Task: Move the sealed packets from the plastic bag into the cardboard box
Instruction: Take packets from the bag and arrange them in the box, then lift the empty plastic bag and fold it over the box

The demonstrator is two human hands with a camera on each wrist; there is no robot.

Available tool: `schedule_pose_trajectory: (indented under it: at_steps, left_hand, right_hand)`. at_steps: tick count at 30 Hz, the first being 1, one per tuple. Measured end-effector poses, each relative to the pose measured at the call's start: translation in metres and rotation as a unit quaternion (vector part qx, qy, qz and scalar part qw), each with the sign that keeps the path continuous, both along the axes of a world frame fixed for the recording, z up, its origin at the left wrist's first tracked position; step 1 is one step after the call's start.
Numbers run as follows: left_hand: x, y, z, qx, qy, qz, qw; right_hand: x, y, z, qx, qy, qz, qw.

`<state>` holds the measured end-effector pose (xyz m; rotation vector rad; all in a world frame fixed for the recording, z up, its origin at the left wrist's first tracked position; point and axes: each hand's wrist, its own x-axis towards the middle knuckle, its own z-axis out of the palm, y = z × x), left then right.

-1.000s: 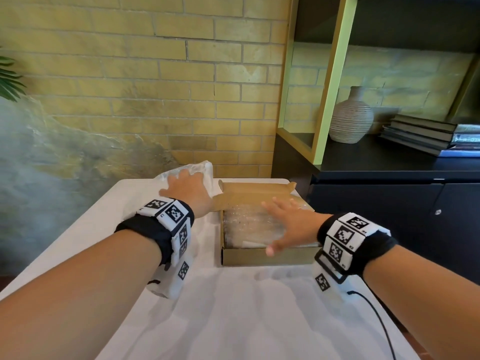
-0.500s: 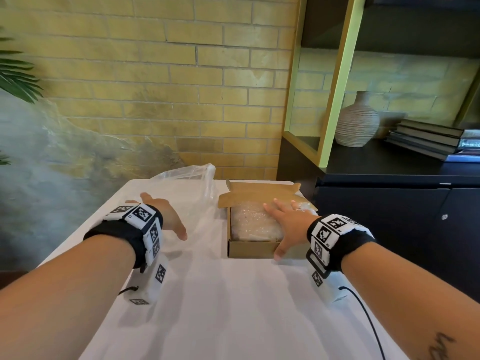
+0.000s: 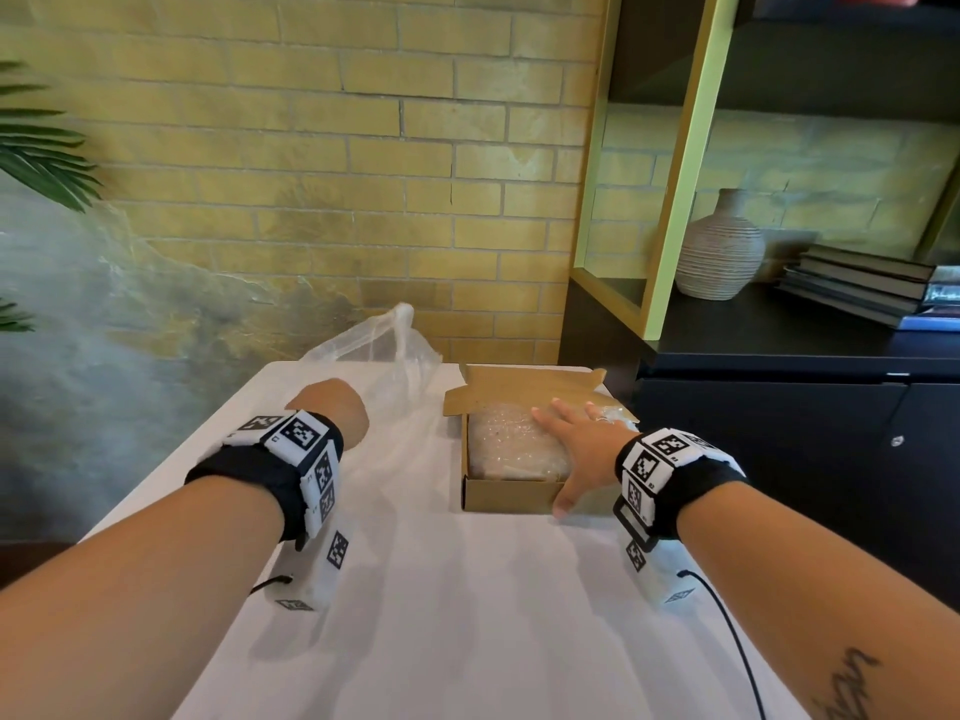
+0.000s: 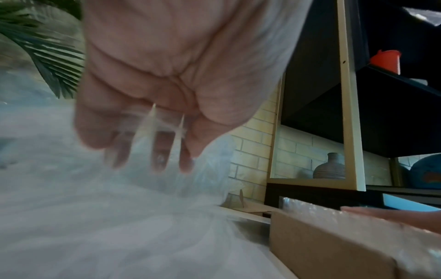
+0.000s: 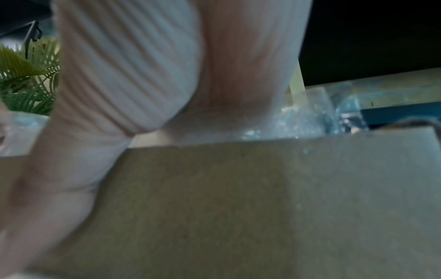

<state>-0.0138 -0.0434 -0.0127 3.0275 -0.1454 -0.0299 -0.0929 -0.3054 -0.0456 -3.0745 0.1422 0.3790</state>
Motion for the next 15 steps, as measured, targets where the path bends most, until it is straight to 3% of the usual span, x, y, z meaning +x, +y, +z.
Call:
schedule_pose_trajectory:
  at_steps: [4,7,9,11,13,15]
  left_hand:
    - [-0.008,-0.010,0.006,-0.193,-0.114,-0.041,0.974]
    - [-0.027,-0.017,0.014,-0.303,-0.206,-0.113,0.924]
    - [-0.036,-0.020,0.016,-0.320,-0.242,-0.182,0.898]
    - [-0.044,-0.023,0.017,-0.341,-0.252,-0.237,0.874]
    - [-0.054,-0.026,0.018,-0.385,-0.248,-0.266,0.848]
    - [-0.062,-0.028,0.019,-0.437,-0.238,-0.280,0.821]
  right_hand:
    - [0.001,0.000,0.002,0.028,-0.001,0.000,1.000]
    - [-0.003,0.000,0.016,0.202,-0.113,-0.023,0.973]
    - [-0.009,0.000,0.036,0.340,-0.239,-0.045,0.909]
    - [-0.016,0.001,0.057,0.445,-0.349,-0.080,0.821]
    - [-0.021,0.002,0.074,0.545,-0.412,-0.112,0.722]
    - [-0.025,0.004,0.083,0.618,-0.423,-0.136,0.648]
